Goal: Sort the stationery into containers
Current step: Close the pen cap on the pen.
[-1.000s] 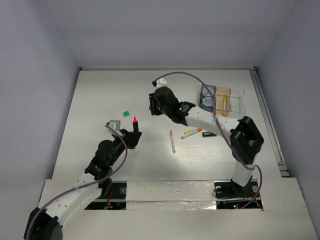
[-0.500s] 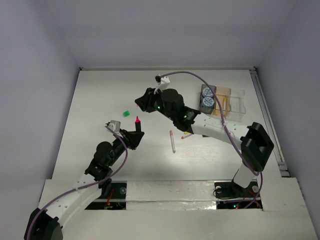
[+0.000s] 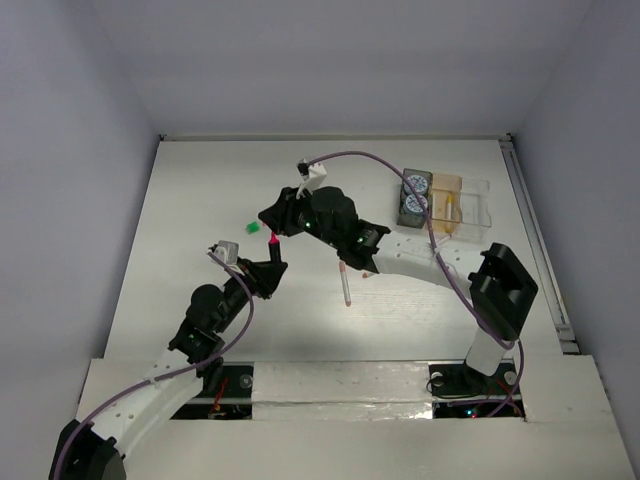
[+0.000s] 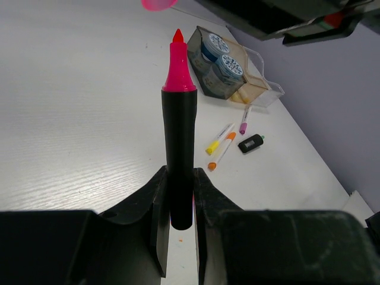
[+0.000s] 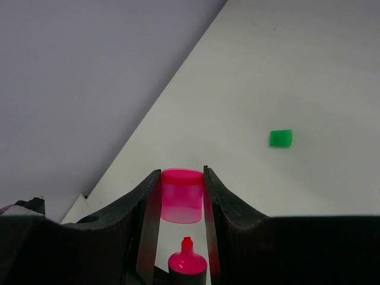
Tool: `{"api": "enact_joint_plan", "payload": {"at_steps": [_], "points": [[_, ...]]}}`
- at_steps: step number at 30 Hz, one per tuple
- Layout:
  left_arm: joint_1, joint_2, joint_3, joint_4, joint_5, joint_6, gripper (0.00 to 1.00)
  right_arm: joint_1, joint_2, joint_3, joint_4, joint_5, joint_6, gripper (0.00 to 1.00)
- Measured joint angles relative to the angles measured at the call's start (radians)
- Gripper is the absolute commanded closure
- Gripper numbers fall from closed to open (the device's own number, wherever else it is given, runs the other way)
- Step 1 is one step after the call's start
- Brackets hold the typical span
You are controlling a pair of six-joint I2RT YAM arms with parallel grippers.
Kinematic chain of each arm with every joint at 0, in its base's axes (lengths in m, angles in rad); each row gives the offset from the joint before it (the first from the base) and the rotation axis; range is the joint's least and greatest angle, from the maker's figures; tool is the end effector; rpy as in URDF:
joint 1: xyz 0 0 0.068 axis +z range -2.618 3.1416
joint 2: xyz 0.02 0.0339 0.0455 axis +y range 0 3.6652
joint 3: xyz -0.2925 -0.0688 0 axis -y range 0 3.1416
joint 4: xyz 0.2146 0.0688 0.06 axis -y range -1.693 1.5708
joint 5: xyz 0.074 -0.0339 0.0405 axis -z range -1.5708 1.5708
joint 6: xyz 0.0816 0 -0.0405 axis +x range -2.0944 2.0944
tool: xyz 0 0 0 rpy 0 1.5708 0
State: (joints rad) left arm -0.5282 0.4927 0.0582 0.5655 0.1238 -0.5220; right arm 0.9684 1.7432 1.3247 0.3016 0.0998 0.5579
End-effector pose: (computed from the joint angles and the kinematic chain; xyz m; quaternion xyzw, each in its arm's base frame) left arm 0.1123 -0.0772 0.2362 0.0486 0.6579 -0.4115 0.6289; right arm 0.2587 0.3619 0.3512 -0.1196 0.7374 0.4319 0.5054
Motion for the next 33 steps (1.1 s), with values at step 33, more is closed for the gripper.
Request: {"api": "enact_joint_plan", "payload": {"at_steps": [33], "points": [[0.000,-0.028,0.000,-0.063,-0.084,0.001,1.00,0.058,0.032,0.000,-0.028,0.104,-0.064,0.93]]}}
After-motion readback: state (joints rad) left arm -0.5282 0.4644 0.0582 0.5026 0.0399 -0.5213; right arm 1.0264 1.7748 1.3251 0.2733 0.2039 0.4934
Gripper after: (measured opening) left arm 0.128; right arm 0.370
